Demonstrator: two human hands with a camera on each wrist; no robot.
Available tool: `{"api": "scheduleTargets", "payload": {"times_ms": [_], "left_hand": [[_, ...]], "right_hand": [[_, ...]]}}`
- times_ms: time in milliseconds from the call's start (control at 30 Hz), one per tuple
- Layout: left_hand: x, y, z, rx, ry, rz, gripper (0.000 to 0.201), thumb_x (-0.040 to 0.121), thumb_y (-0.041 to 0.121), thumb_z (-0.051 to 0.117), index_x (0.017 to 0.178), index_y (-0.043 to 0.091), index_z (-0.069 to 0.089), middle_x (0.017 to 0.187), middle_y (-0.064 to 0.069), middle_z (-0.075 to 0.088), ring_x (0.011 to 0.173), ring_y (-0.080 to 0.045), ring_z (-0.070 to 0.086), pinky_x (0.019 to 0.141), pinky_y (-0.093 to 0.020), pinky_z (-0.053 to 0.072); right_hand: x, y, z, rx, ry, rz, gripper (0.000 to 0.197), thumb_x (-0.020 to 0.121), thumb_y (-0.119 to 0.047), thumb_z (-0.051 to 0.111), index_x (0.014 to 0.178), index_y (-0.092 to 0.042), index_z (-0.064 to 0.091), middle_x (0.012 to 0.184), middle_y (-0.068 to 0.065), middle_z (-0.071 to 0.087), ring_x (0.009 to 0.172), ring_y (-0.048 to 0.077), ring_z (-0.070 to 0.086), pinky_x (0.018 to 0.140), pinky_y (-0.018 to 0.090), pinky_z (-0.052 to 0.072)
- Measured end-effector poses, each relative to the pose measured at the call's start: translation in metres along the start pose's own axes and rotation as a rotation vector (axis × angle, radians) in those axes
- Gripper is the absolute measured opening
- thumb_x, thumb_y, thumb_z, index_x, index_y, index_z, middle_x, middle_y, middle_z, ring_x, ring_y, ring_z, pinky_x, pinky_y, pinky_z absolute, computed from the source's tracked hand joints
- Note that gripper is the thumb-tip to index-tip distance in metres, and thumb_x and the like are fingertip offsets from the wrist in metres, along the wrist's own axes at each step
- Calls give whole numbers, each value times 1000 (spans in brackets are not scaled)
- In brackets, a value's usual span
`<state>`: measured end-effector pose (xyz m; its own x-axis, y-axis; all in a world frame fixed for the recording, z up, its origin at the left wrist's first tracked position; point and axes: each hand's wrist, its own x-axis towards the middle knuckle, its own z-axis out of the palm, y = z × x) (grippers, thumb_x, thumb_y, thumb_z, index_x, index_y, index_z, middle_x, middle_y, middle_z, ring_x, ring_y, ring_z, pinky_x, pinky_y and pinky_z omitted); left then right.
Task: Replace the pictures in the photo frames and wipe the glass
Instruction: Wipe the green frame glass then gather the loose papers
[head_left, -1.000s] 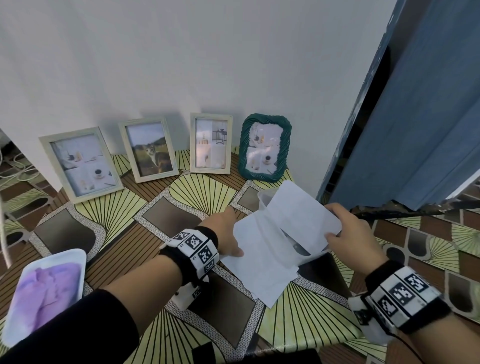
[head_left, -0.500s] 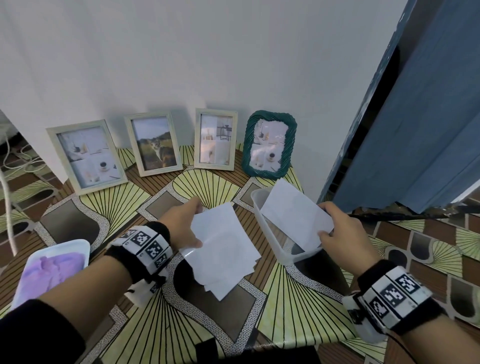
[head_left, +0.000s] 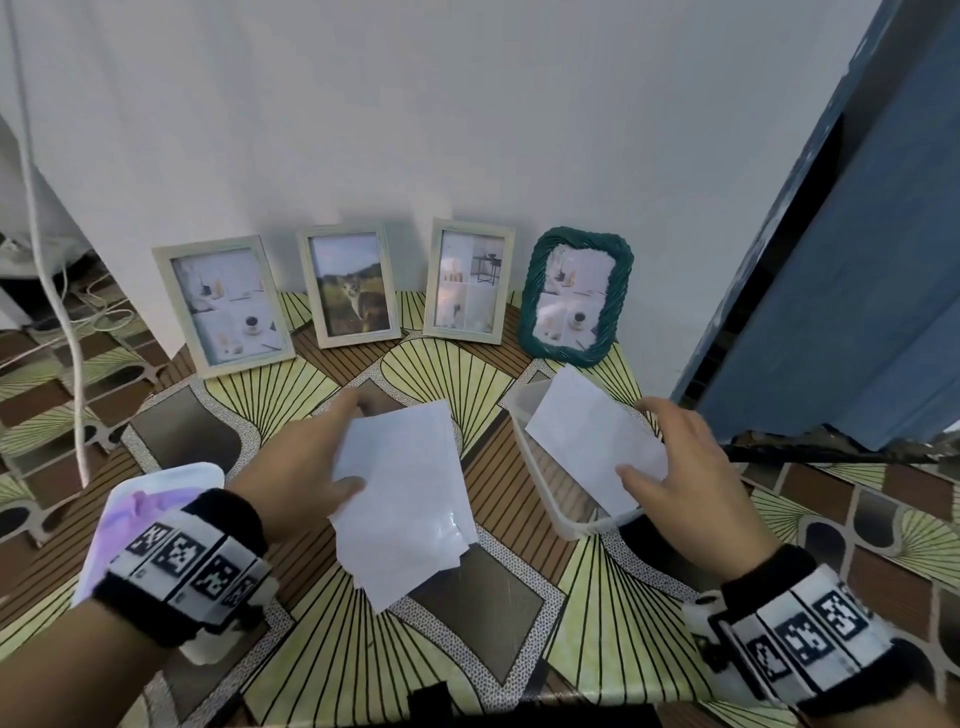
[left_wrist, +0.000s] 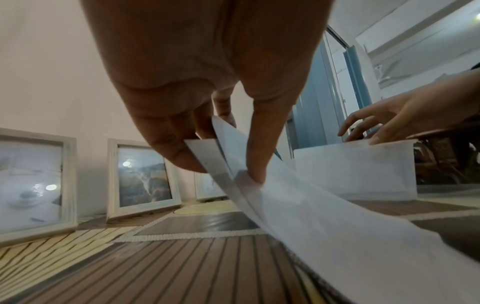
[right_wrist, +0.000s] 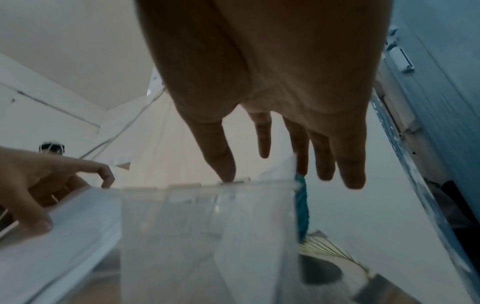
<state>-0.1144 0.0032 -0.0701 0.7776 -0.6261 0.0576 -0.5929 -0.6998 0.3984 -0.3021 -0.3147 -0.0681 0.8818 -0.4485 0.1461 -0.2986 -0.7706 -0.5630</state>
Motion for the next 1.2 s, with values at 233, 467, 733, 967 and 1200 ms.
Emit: {"api": "scheduleTargets", "payload": {"times_ms": [233,467,733,967,1200], "left_hand": [[-30,15,-3,-98,188,108,71,71,14,77,117,50,35,91,41,55,79,13,56,57,-20,40],[-54,22,6,-170,311,160,66,77,10,72,124,46,42,108,38,51,98,12,51,80,-12,39],[-65,29,10,-294,386,204,70,78,0,67,130,42,46,126,17,55,116,0,50,95,-21,41],[-63,32,10,-665,705,29,80,73,9,80,133,41,38,107,13,51,104,-9,56,82,-20,52],[-61,36,10,-1090,620,-52,37,94,7,61,128,21,60,122,11,68,115,-11,63,96,-38,54]], "right_hand": [[-17,-63,17,288,114,-193,26,90,-26,63,115,-33,58,118,-20,53,112,-9,46,92,6,31],[-18,-97,68,628,-169,-56,51,85,-30,72,127,-38,44,128,-18,54,124,1,49,109,34,42],[-17,-107,111,782,-326,-28,43,88,-17,70,118,-41,49,109,-24,66,104,-3,62,81,21,55],[-17,-133,107,841,-197,-75,47,97,-10,56,121,-50,49,116,-15,64,103,2,62,71,19,56],[-3,-155,95,876,-43,-198,55,100,-9,47,118,-61,42,123,-18,60,110,-6,56,87,23,50]]}}
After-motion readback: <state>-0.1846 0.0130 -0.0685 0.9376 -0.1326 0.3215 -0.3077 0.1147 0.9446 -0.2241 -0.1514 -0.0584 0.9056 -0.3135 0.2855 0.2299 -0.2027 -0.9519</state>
